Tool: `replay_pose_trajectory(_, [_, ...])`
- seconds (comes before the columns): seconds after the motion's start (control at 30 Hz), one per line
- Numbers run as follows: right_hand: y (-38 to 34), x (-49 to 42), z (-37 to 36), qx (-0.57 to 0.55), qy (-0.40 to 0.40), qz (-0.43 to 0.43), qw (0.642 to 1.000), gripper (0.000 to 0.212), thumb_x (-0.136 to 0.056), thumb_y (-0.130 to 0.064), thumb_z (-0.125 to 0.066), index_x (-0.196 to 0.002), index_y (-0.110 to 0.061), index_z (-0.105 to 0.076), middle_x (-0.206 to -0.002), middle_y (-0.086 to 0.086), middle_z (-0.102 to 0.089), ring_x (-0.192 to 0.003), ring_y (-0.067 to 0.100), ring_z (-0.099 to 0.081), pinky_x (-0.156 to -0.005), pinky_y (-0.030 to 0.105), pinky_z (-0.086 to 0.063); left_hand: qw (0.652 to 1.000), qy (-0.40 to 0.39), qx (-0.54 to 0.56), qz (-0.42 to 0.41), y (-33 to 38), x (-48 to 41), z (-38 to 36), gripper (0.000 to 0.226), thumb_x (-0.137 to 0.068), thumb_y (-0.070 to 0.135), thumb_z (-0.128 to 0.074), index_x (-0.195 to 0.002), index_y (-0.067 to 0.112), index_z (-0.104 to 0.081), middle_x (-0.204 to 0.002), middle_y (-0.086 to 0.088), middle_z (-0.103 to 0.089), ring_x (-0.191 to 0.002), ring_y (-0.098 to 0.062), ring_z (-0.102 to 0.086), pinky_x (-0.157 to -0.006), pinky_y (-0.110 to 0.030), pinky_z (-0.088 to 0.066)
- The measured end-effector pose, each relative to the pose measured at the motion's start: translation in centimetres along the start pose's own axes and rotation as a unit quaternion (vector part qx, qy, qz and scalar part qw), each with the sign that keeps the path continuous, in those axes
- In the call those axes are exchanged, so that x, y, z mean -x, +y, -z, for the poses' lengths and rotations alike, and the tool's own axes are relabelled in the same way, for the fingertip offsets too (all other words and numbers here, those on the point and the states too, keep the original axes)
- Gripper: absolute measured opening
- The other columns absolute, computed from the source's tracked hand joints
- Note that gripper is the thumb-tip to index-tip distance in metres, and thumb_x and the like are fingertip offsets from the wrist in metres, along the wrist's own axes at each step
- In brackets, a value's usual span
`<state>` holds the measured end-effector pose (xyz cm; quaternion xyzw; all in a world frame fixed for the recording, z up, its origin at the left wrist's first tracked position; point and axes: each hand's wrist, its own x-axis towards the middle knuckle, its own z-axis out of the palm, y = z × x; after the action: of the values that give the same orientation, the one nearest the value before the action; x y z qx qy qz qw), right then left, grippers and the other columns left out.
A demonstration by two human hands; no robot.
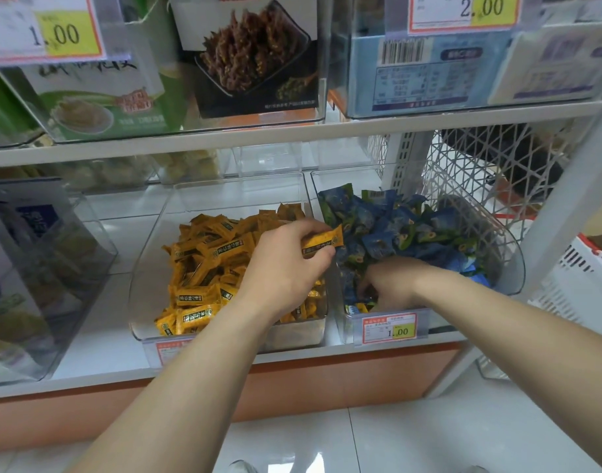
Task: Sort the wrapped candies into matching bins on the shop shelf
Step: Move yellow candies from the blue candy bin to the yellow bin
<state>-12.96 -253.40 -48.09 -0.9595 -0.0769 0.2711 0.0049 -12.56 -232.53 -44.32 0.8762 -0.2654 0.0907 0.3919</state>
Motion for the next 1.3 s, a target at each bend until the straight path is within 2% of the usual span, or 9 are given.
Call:
replay_pose_trajectory(0.13, [0.4, -0.1, -0.7, -0.032, 0.065, 0.005, 0.997, 0.012, -0.082, -0.036, -0.064, -0.089, -0.028, -0.069, -0.084, -0.006, -0.067, -0.078, 0.017, -0.06, -0.064, 0.032, -0.05, 1.0, 0.001, 0.014, 0.013, -0.2, -0.1, 0.2, 0.029, -0.09, 0.034, -0.067, -0.118, 0.028, -0.068, -0.092, 0.025, -0.06, -0.085, 0.012, -0.056, -0.069, 0.001, -0.04])
replay_pose_trajectory(0.3, [1.0, 1.0, -0.1, -0.157, 0.111, 0.036, 0.981, 0.014, -0.083, -0.025, -0.066, -0.07, -0.032, -0.067, -0.074, -0.008, -0.067, -0.068, 0.013, -0.058, -0.061, 0.031, -0.045, 0.999, 0.003, 0.023, 0.025, -0.3, -0.3, 0.2, 0.029, -0.089, 0.036, -0.069, -0.117, 0.028, -0.068, -0.091, 0.026, -0.061, -0.087, 0.018, -0.055, -0.07, 0.003, -0.039])
replay_pose_trajectory(0.37, [1.5, 1.6, 0.9, -0.161, 0.141, 0.023, 0.976, 0.014, -0.086, -0.027, -0.066, -0.075, -0.036, -0.067, -0.086, -0.009, -0.069, -0.078, 0.014, -0.063, -0.069, 0.035, -0.052, 0.999, 0.002, 0.023, 0.027, -0.4, -0.3, 0.1, 0.03, -0.089, 0.036, -0.069, -0.118, 0.028, -0.068, -0.093, 0.023, -0.063, -0.087, 0.016, -0.056, -0.07, 0.003, -0.04])
replay_pose_trajectory(0.47, [1.5, 1.7, 1.0, -0.035, 0.169, -0.016, 0.985, 0.005, -0.086, -0.036, -0.066, -0.086, -0.033, -0.069, -0.087, -0.006, -0.066, -0.081, 0.018, -0.062, -0.068, 0.035, -0.056, 0.999, 0.001, 0.027, 0.031, -0.3, -0.4, 0.1, 0.031, -0.089, 0.035, -0.069, -0.119, 0.027, -0.068, -0.097, 0.019, -0.066, -0.088, 0.011, -0.057, -0.07, 0.002, -0.04])
replay_pose_trajectory(0.8, [0.0, 0.0, 0.7, -0.018, 0.005, -0.029, 0.999, 0.058, -0.076, -0.06, -0.073, -0.125, -0.031, -0.065, -0.078, -0.015, -0.055, -0.078, 0.013, -0.056, -0.066, 0.027, -0.046, 0.999, -0.007, 0.039, 0.035, -0.3, -0.2, 0.2, 0.029, -0.09, 0.033, -0.068, -0.119, 0.028, -0.067, -0.089, 0.029, -0.059, -0.086, 0.017, -0.055, -0.069, 0.002, -0.04])
replay_pose_trajectory(1.03, [-1.3, -1.2, 0.4, 0.007, -0.025, -0.043, 0.999, 0.026, -0.081, -0.04, -0.074, -0.087, -0.017, -0.063, -0.085, -0.002, -0.066, -0.073, 0.013, -0.059, -0.058, 0.028, -0.05, 0.998, -0.007, 0.051, 0.039, -0.3, 0.0, 0.3, 0.028, -0.09, 0.031, -0.069, -0.117, 0.028, -0.067, -0.089, 0.031, -0.058, -0.086, 0.021, -0.054, -0.069, 0.001, -0.041])
replay_pose_trajectory(1.13, [-1.3, -1.3, -0.3, -0.052, -0.031, -0.036, 0.997, 0.021, -0.088, -0.026, -0.068, -0.103, -0.011, -0.065, -0.098, -0.001, -0.068, -0.081, 0.015, -0.062, -0.068, 0.028, -0.054, 0.997, -0.009, 0.06, 0.046, -0.3, 0.0, 0.4, 0.025, -0.09, 0.031, -0.07, -0.114, 0.032, -0.065, -0.089, 0.03, -0.059, -0.085, 0.018, -0.056, -0.068, 0.0, -0.041])
replay_pose_trajectory(1.2, [-0.9, -1.0, -0.3, -0.123, -0.009, -0.021, 0.992, 0.038, -0.084, -0.026, -0.074, -0.118, -0.014, -0.064, -0.113, -0.001, -0.069, -0.097, 0.016, -0.065, -0.085, 0.03, -0.056, 0.996, -0.012, 0.066, 0.054, -0.2, -0.1, 0.4, 0.024, -0.09, 0.031, -0.07, -0.113, 0.032, -0.064, -0.089, 0.029, -0.06, -0.084, 0.011, -0.059, -0.067, -0.001, -0.042])
replay_pose_trajectory(1.3, [-0.6, -0.4, -0.2, -0.174, 0.013, 0.003, 0.985, 0.051, -0.077, -0.026, -0.081, -0.123, -0.015, -0.062, -0.116, 0.0, -0.07, -0.1, 0.015, -0.066, -0.086, 0.029, -0.056, 0.995, -0.017, 0.07, 0.064, -0.1, -0.1, 0.5, 0.022, -0.089, 0.031, -0.07, -0.111, 0.035, -0.063, -0.09, 0.026, -0.062, -0.085, 0.002, -0.063, -0.069, -0.007, -0.045])
